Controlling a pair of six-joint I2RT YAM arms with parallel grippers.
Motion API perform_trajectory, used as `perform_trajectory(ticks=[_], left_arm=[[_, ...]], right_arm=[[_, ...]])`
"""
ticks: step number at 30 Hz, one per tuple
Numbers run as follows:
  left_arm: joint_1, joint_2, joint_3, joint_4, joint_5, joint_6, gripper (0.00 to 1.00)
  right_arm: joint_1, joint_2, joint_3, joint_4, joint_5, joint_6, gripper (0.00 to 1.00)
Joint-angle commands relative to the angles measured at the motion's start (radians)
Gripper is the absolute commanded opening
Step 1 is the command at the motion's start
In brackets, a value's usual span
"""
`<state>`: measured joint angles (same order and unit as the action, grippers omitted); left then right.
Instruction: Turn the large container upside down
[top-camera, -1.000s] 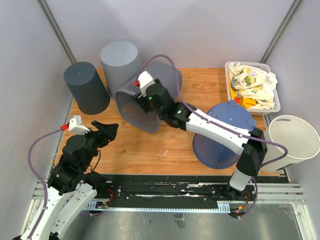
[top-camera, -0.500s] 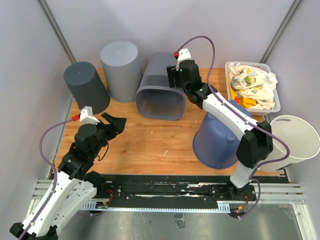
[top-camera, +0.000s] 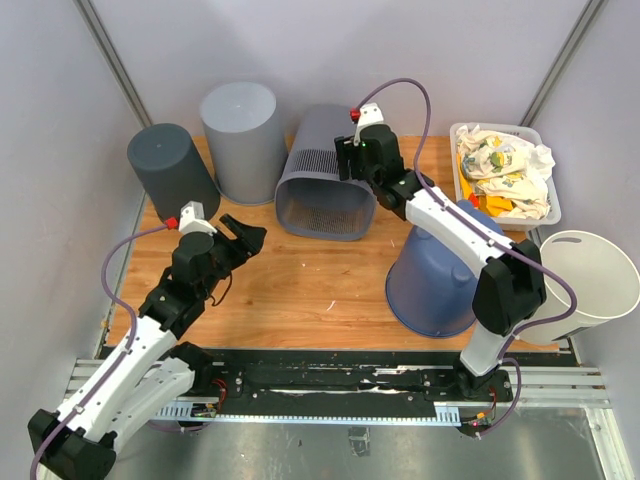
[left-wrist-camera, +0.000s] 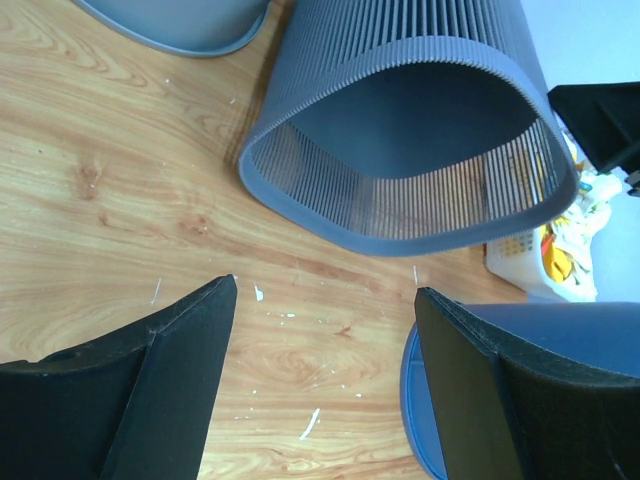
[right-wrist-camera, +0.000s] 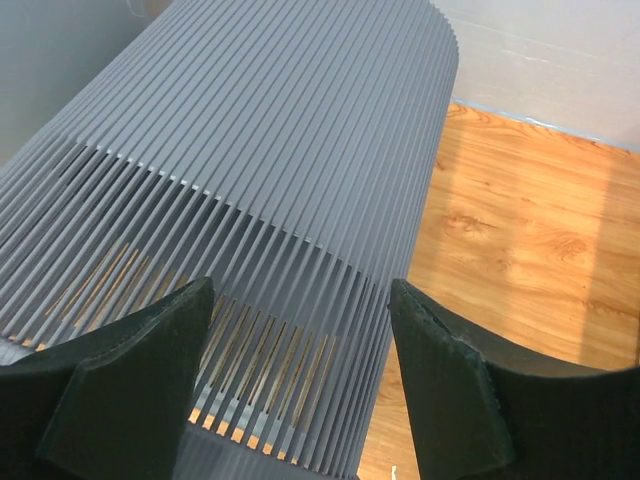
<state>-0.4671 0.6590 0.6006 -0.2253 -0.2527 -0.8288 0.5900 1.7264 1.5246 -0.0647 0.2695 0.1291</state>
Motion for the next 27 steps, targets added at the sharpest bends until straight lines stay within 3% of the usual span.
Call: perform_trajectory(ticks=[1,5,27], left_arm=[[-0.001,0.017,-0.007,0.070,0.004,-0.005,0.77],[-0.001,0.003,-0.017,0.064,-0.012,0.003,0.77],[-0.001,-0.024,0.008,0.022,-0.046,0.035,0.78]], right_arm=[[-0.011,-0.006,-0.012,0.001,-0.058,0.026,0.70],[-0.001,-0.023,-0.054,-0.002,-0.135,0.064,0.65],[0.255,-0.141,-0.242,-0.020,-0.196,0.157,0.62]])
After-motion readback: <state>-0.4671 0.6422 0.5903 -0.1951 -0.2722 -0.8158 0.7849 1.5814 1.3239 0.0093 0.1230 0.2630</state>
